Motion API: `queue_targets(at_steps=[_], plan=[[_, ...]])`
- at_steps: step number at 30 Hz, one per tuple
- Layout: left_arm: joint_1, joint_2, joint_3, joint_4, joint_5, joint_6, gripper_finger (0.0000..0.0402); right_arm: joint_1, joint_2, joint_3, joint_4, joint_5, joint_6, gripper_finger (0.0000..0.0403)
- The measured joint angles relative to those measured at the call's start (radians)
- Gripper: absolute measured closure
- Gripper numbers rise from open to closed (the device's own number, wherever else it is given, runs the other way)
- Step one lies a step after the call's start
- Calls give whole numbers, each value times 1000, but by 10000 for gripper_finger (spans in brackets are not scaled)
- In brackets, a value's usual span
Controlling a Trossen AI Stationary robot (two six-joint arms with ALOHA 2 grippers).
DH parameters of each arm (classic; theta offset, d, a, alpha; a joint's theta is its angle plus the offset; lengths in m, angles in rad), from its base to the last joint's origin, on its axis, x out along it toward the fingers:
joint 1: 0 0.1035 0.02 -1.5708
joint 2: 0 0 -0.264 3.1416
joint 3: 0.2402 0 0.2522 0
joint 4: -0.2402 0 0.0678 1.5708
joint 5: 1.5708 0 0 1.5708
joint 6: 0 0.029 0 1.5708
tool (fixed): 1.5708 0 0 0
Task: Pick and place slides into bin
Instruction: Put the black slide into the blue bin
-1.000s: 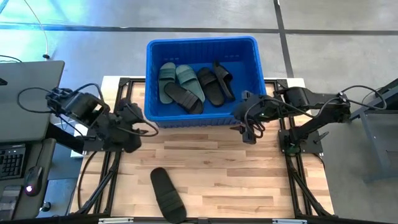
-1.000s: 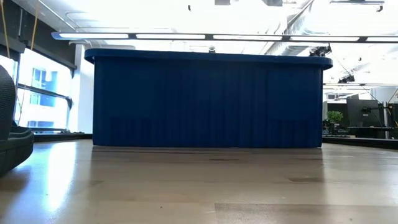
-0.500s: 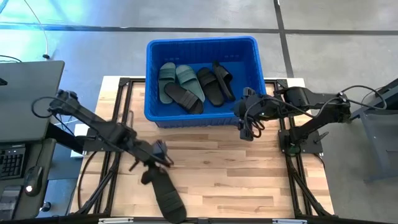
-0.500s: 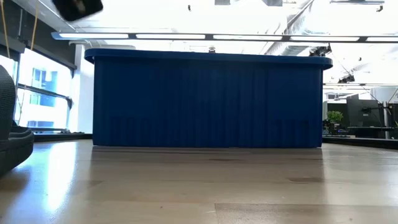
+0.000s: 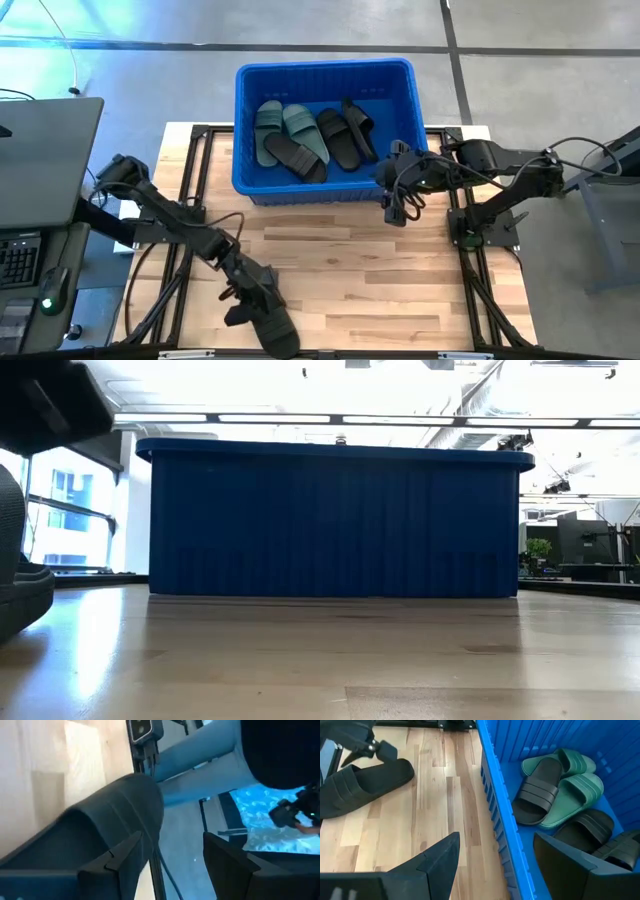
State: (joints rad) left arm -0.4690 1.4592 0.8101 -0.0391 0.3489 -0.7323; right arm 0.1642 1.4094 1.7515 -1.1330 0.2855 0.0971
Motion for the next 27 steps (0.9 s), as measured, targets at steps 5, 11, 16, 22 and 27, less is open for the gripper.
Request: queue_targets(at_steps=[5,11,16,22,27], plan=[[-2,76,-1,-11,-25,-8,211,0,0,0,3,2,14,160],[-3,150,0,39,-1,-17,211,0,0,0,9,20,19,160],[-3,169,-1,69,-19,-28,211,0,0,0,10,29,30,160],[-3,200,2,128,-27,-27,211,0,0,0,10,37,42,160],[-3,246,1,146,-7,-66,211,0,-1,0,10,37,45,160]])
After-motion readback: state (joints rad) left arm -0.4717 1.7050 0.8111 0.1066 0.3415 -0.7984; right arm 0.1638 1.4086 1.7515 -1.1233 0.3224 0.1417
